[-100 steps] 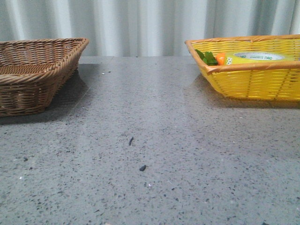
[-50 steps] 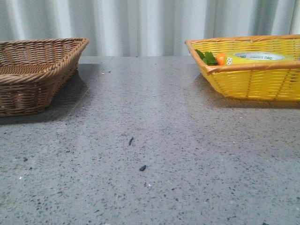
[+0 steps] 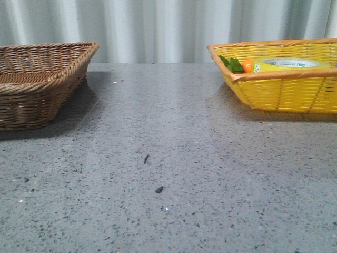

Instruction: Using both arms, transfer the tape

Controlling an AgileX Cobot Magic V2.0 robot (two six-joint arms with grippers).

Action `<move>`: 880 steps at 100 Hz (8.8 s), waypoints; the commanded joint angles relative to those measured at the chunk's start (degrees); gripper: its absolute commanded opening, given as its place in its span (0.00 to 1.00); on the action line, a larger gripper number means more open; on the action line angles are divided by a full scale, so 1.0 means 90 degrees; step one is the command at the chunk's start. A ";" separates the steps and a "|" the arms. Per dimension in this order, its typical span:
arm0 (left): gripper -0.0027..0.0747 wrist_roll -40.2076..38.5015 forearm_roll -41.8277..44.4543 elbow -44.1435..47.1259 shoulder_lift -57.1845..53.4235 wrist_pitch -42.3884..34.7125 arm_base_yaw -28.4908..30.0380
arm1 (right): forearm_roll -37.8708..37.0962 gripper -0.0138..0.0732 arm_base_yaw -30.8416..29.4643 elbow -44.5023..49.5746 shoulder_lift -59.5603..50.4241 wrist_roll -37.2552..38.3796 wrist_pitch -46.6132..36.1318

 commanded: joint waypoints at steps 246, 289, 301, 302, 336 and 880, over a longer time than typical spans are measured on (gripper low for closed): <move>0.59 0.1079 0.0005 -0.4499 0.4209 0.2690 -0.1530 | -0.0315 0.09 0.0177 -0.9696 1.0762 -0.0602 0.6378; 0.59 0.1079 0.0005 -0.4499 0.4209 0.2455 -0.1530 | -0.0315 0.09 0.0359 -1.0475 0.9414 -0.0602 0.5869; 0.59 0.1079 0.0005 -0.4499 0.4209 0.2455 -0.1530 | -0.0315 0.09 0.0769 -1.1101 0.9414 -0.0602 0.5952; 0.59 0.1079 0.0005 -0.4499 0.4222 0.2455 -0.1530 | -0.0315 0.09 0.0799 -1.1169 0.9414 -0.0602 0.5952; 0.59 0.1079 0.0005 -0.4499 0.4337 0.2483 -0.1530 | -0.0315 0.09 0.2189 -1.2228 0.9977 -0.0602 0.5709; 0.01 -0.0008 0.2868 -1.2134 1.1289 0.8020 -0.0923 | -0.0954 0.11 0.3092 -0.7515 0.4319 -0.0878 0.5365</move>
